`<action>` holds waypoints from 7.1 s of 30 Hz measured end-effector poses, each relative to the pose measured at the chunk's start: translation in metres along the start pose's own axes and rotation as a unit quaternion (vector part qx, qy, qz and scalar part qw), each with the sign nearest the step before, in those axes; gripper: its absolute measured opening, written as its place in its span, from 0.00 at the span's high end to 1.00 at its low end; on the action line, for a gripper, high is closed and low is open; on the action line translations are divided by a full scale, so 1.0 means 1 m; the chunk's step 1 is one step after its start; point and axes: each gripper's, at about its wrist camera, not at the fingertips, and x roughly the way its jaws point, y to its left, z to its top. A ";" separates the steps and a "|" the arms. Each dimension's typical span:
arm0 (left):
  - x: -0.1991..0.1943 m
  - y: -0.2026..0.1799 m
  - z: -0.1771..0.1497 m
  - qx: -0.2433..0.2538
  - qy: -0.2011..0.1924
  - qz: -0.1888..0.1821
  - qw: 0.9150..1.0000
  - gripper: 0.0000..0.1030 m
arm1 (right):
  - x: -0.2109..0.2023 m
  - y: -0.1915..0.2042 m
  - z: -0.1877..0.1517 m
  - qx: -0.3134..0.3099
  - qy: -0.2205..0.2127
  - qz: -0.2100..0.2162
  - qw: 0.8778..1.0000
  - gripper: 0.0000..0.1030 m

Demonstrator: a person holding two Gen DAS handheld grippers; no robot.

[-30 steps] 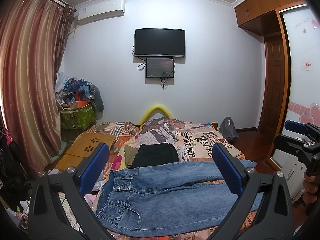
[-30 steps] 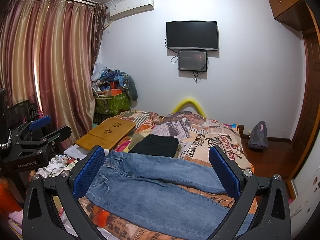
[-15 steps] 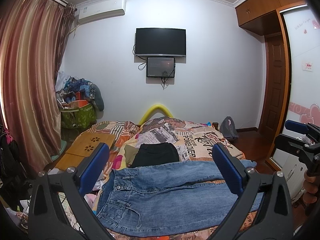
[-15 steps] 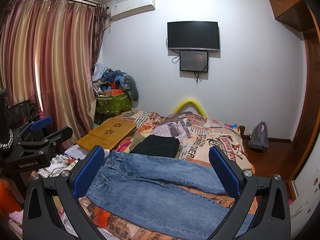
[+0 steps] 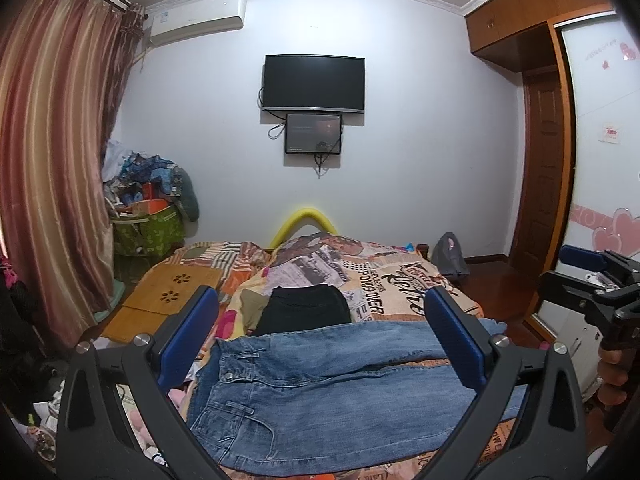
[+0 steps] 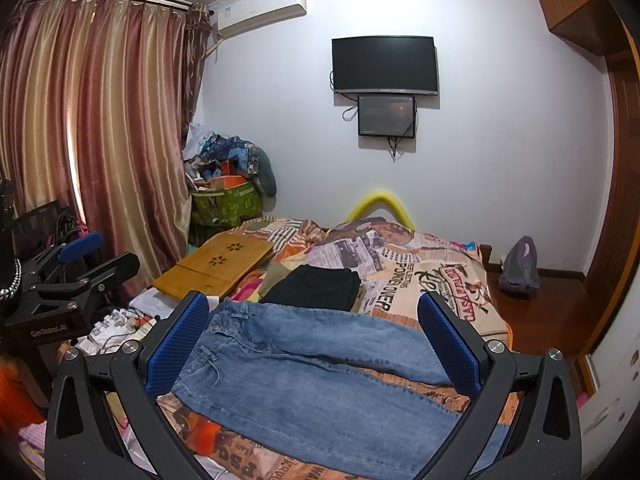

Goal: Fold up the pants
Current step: 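Lower the left gripper onto the jeans waistband while the right gripper grasps the leg hem, then lift the jeans leg with the right gripper and fold it over the waistband, then grasp the frayed leg hem with the right gripper and lift it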

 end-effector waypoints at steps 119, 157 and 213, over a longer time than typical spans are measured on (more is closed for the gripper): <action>0.266 0.156 -0.088 -0.051 0.299 0.050 0.952 0.88 | 0.192 -0.087 -0.071 -0.056 0.243 0.084 0.965 0.90; 0.133 0.163 -0.217 -0.059 0.370 0.120 0.919 0.60 | 0.109 -0.054 -0.165 -0.015 0.285 0.088 0.954 0.64; 0.402 0.008 -0.149 0.016 0.386 0.001 0.922 0.57 | 0.327 -0.292 -0.145 0.110 0.342 -0.049 0.932 0.90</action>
